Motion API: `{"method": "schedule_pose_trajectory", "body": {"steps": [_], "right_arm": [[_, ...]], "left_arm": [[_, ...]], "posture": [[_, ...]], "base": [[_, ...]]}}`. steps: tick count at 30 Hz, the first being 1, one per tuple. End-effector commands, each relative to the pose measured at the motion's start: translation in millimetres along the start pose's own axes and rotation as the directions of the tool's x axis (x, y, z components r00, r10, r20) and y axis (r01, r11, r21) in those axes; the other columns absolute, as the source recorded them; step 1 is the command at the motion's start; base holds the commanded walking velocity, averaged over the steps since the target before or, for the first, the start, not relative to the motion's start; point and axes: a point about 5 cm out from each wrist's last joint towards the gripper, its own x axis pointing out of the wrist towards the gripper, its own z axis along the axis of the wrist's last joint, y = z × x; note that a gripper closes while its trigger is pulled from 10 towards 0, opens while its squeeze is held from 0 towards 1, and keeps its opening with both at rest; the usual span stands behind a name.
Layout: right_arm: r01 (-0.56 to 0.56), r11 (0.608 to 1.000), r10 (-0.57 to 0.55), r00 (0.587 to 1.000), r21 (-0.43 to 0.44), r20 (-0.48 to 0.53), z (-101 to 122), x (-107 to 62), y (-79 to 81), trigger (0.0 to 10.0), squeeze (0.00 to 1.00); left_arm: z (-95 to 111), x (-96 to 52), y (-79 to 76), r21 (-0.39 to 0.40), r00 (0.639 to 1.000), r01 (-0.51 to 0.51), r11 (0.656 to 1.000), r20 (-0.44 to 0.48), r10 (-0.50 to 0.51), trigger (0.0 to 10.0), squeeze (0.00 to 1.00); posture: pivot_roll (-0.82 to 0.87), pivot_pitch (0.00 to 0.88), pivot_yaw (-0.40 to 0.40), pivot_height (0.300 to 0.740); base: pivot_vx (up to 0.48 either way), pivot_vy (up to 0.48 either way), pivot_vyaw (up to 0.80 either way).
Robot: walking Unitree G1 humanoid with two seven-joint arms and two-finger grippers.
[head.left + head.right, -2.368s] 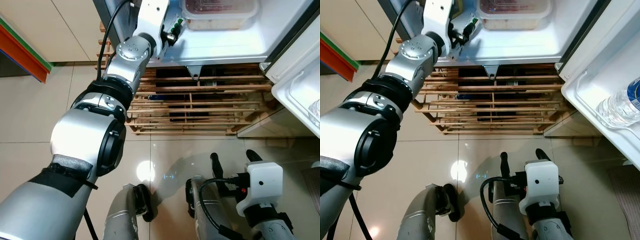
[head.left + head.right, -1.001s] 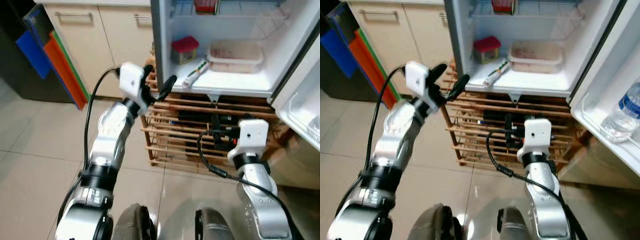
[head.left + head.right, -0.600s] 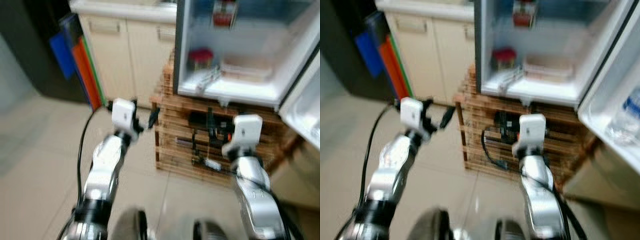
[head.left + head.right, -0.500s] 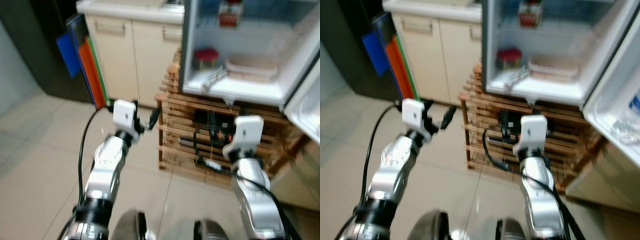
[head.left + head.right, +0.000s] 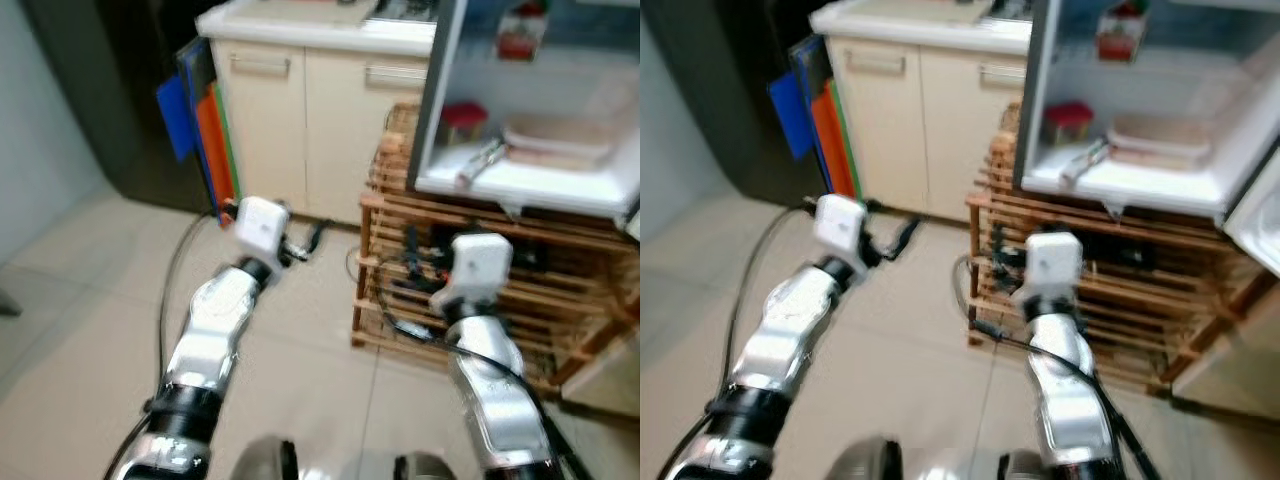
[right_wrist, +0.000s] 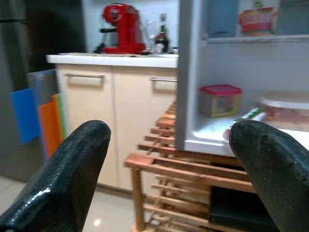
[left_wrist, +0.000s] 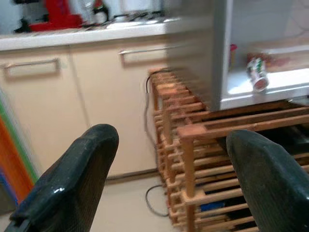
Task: Restocking fridge
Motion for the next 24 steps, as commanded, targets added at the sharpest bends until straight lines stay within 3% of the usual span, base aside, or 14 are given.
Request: {"method": "schedule_pose_trajectory", "body": {"steps": [1,5,10,15,24], "right_arm": [[0.015,1.000,-0.015,1.000,-0.012,-0.008,-3.1,-0.3,-3.0,10.0,0.00],[0.023,1.000,-0.023,0.999,-0.001,-0.027,-5.9,-1.0,-1.4,10.0,0.00],[0.043,0.999,-0.043,0.998,-0.003,-0.041,-9.2,-3.4,-4.6,10.0,0.00],[0.057,0.998,-0.057,0.998,0.000,-0.041,-10.2,-3.8,-7.1,10.0,0.00],[0.098,0.994,-0.099,0.995,-0.040,-0.022,-9.6,-3.7,-11.4,10.0,0.00]], "left_arm": [[4.1,5.0,-9.8,0.019,0.999,0.052,0.998,-0.005,-0.052,10.0,0.00],[7.4,7.6,-13.2,0.038,0.997,0.083,0.996,-0.004,-0.083,10.0,0.00],[6.5,9.8,-13.0,0.045,0.995,0.095,0.995,-0.023,-0.094,10.0,0.00],[8.0,12.4,-10.2,0.105,0.998,0.063,0.992,-0.023,-0.061,10.0,0.00],[7.9,9.9,-15.2,0.073,0.995,0.098,0.993,-0.014,-0.097,10.0,0.00]], "posture": [[-0.13,0.000,0.062,0.682],[-0.13,0.000,0.066,0.682],[-0.13,0.000,0.071,0.682],[-0.13,0.000,0.073,0.682],[-0.13,0.002,0.075,0.682]], "base": [[0.461,0.000,0.00],[0.478,0.000,0.00],[0.448,0.000,-0.78],[0.000,0.000,-0.76],[0.000,0.000,-0.66]]}}
